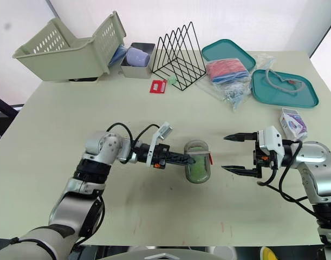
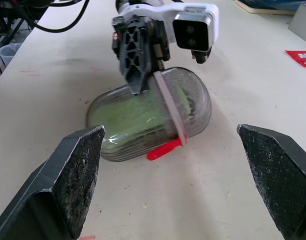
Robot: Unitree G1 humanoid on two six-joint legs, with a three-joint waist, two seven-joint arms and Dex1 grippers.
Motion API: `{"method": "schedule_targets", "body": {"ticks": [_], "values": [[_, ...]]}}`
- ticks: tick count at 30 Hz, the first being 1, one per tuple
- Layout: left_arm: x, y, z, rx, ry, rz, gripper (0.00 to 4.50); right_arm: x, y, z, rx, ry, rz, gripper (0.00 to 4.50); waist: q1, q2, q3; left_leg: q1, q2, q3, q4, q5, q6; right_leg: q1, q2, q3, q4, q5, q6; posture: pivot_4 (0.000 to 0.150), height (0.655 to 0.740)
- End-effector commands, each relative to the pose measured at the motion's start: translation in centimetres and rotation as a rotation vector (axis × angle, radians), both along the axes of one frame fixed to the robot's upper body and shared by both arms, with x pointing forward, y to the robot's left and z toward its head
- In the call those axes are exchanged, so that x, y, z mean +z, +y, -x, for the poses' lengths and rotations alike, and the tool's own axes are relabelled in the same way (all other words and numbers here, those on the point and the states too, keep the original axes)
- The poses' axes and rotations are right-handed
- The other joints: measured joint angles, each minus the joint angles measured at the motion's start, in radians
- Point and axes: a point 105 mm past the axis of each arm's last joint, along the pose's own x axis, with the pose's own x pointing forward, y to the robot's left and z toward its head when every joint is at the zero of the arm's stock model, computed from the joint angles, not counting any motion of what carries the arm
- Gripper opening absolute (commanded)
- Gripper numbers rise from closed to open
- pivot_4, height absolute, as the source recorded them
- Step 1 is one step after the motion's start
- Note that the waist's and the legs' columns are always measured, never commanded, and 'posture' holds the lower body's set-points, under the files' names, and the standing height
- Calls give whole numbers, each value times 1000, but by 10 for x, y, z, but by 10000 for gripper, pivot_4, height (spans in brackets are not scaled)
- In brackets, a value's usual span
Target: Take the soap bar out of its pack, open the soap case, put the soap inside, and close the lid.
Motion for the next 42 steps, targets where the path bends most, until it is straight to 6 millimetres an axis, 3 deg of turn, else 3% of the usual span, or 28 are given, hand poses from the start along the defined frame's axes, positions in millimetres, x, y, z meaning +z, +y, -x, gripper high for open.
{"method": "schedule_targets", "body": {"ticks": [1,8,10,14,15,21,25,29,34,39,42], "values": [[0,-2,-4,-17,20,-9,19522,10,-2,0,-6,-44,2,44250,0,0,0,0,0,0,0,0,0,0,0,0,0,0,0,1500,7400],[-16,0,-11,-37,-5,-109,19522,9,-1,-1,-5,-48,5,44250,2,0,0,0,0,0,0,1,-2,0,0,0,0,0,0,1500,7400],[-17,1,-17,-24,-30,-118,30100,9,-1,-2,-6,-48,4,45000,2,0,0,0,0,0,0,1,-2,0,0,0,0,0,0,1500,7400],[-14,4,-25,-20,-85,-131,44278,8,-2,-2,-10,-46,3,45000,5,0,0,1,-1,0,0,1,-1,2,0,0,0,0,0,1500,7400],[-13,5,-26,-18,-89,-128,44940,8,-2,-2,-10,-46,4,45000,5,0,0,3,-1,0,0,0,0,3,0,0,0,0,0,1500,7400],[4,18,-31,-39,-253,-108,44940,7,-3,-3,-17,-40,1,45000,-4,0,0,5,-1,-1,0,0,0,5,0,-1,0,0,0,1500,7400],[15,33,-27,-84,-468,-136,44940,8,-6,-10,-63,-44,-9,45000,-17,0,0,5,0,-1,-1,0,0,5,0,-1,0,0,0,1500,7400],[23,49,-27,-78,-801,-205,44940,6,-15,-22,-159,-47,-28,45000,-18,1,0,3,0,-1,-1,1,-2,4,0,-1,-1,0,0,1500,7400],[39,65,-36,165,-1121,-230,44940,-5,-24,-36,-310,-45,-77,45000,-5,1,0,1,0,-1,0,1,-1,2,-1,0,0,0,0,1500,7400],[41,92,-36,452,-1233,-293,44940,-22,-33,-38,-418,-42,-94,45000,6,1,0,1,0,0,0,0,0,2,-2,0,-1,0,0,1500,7400],[37,105,-32,531,-1234,-336,44940,-25,-40,-37,-445,-44,-96,45000,5,1,0,1,0,0,0,0,0,1,-2,0,0,0,0,1500,7400]]}}
